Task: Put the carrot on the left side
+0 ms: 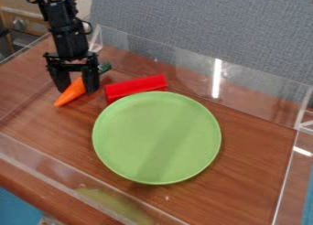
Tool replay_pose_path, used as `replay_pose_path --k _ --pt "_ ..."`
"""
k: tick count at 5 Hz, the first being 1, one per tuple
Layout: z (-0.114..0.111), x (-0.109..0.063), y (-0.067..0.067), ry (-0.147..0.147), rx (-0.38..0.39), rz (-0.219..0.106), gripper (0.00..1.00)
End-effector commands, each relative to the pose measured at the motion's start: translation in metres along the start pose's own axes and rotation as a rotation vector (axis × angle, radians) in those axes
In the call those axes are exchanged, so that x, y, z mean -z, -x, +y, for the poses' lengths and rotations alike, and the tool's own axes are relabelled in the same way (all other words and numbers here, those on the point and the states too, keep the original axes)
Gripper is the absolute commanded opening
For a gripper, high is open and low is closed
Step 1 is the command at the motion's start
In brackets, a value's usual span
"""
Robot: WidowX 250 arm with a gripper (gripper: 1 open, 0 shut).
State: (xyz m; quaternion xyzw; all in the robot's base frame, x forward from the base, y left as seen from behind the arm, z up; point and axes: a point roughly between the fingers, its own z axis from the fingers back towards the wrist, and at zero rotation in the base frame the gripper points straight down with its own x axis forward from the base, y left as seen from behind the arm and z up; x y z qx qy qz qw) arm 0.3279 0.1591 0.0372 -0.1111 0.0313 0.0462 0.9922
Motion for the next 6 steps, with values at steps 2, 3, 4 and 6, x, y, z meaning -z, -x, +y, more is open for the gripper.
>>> replay_pose_path --k 2,3,4,6 --pt "0.002 -0.033 -0.013 -0.013 0.057 -0.102 1.00" --pt "-0.005 -0.036 -0.021 -0.012 0.061 -0.124 1.00" --pt "-0.011 -0.045 -0.019 -0.010 0.089 -0.139 1.00" --pt "-0.019 -0.066 -0.013 -0.019 0.131 -0.170 1.00"
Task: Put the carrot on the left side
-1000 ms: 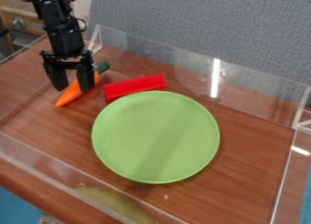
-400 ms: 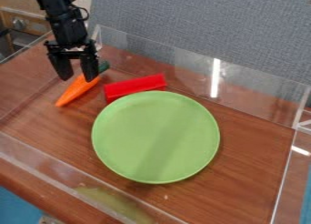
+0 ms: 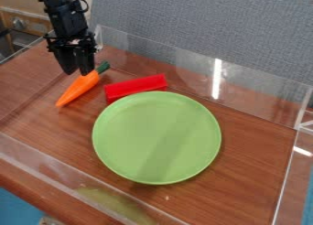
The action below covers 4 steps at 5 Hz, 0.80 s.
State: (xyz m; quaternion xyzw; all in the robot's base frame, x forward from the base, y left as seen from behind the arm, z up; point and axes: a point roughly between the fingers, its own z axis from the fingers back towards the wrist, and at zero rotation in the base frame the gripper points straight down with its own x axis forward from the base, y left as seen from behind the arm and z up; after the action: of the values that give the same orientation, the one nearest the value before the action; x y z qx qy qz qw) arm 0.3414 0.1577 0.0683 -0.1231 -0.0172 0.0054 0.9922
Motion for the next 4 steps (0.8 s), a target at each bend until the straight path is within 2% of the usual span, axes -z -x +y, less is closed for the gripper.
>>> replay_pose_path --k 1,2,4 --pt "-0.022 -0.038 -0.002 -0.050 0.025 -0.088 1.00" --pt "-0.033 -0.040 0.000 -0.061 0.007 -0.098 1.00" --pt "-0.016 -0.036 -0.002 -0.068 0.011 -0.086 1.00"
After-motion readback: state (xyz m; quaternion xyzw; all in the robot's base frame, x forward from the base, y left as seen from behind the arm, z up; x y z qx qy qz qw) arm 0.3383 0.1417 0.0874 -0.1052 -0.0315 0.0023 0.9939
